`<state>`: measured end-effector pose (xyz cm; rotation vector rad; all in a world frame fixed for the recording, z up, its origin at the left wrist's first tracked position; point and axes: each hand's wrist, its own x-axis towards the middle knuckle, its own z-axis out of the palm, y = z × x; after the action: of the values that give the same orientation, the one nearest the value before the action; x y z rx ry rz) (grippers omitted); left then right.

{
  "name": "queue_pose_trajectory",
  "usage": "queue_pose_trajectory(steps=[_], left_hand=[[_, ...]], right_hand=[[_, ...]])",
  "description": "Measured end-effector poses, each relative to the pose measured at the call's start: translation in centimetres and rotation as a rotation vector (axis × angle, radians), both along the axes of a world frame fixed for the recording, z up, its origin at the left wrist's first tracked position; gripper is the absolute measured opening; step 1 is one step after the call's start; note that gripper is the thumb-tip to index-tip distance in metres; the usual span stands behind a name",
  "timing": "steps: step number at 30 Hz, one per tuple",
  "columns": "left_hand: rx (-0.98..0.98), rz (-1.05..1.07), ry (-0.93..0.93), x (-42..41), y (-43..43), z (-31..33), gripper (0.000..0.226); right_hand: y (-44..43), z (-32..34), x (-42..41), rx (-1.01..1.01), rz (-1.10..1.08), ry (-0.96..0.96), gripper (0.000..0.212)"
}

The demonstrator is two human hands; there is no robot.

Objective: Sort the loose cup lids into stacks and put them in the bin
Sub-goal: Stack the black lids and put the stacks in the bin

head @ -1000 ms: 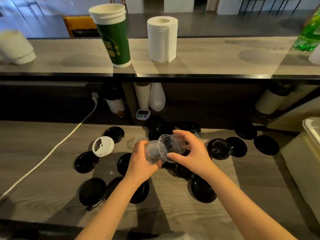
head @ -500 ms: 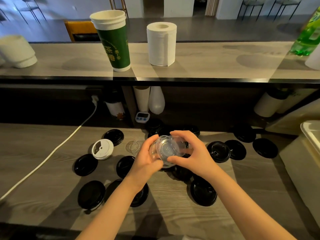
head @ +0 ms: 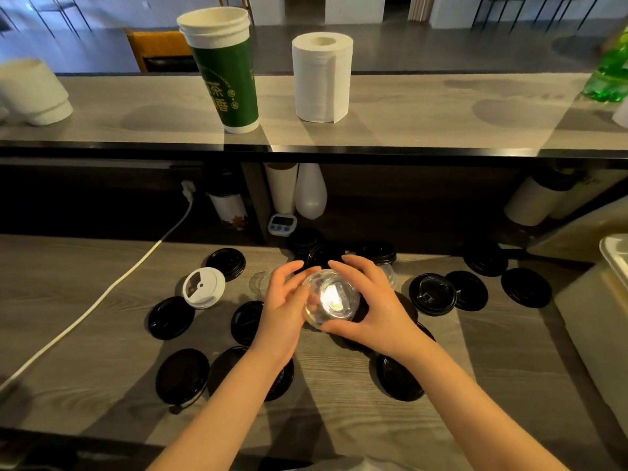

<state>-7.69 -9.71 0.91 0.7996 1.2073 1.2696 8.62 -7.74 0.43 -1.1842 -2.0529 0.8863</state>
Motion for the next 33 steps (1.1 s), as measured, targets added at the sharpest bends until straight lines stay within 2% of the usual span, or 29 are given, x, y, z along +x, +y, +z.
queue_pose_trajectory(steps=[5, 8, 11, 14, 16, 18, 21, 25, 30, 33], left_hand=[[-0.008, 0.006, 0.02, -0.5, 0.3, -1.5, 0.029], [-0.001, -0.015, 0.108, -0.4, 0.2, -2.5, 0.03], [0.013, -0.051, 0.335, -0.5, 0.8, -3.8, 0.027], [-0.064, -0.067, 0.581, -2.1, 3.1, -5.1, 0.029], [-0.113, -0.067, 0.812, -4.0, 5.6, -6.1, 0.04], [-0.151, -0.145, 1.062, -5.8, 8.1, -7.1, 0.06], [-0.267, -0.335, 1.248, -6.8, 10.7, -7.7, 0.083], [-0.313, -0.48, 1.354, -6.1, 11.3, -8.2, 0.075], [-0.27, -0.383, 1.291, -6.3, 10.3, -8.1, 0.071], [-0.194, -0.283, 1.183, -6.6, 9.0, -6.8, 0.074]], right_hand=[[0.3, -1.1, 0.4, -0.49, 0.015, 0.152, 0.095], [0.4, -1.8, 0.1, -0.576, -0.034, 0.161, 0.083], [0.9, -2.3, -0.2, -0.594, -0.119, 0.176, 0.068], [1.6, -2.0, -0.2, -0.601, -0.193, 0.197, 0.065], [2.1, -1.4, 0.0, -0.582, -0.245, 0.222, 0.063], [2.6, -1.1, 0.2, -0.591, -0.296, 0.307, 0.06], [3.1, -1.3, 0.7, -0.617, -0.358, 0.42, 0.058], [3.2, -1.7, 1.1, -0.625, -0.391, 0.454, 0.051], [3.1, -2.6, 1.4, -0.64, -0.461, 0.476, 0.056], [3.1, -2.5, 1.3, -0.629, -0.504, 0.543, 0.055]])
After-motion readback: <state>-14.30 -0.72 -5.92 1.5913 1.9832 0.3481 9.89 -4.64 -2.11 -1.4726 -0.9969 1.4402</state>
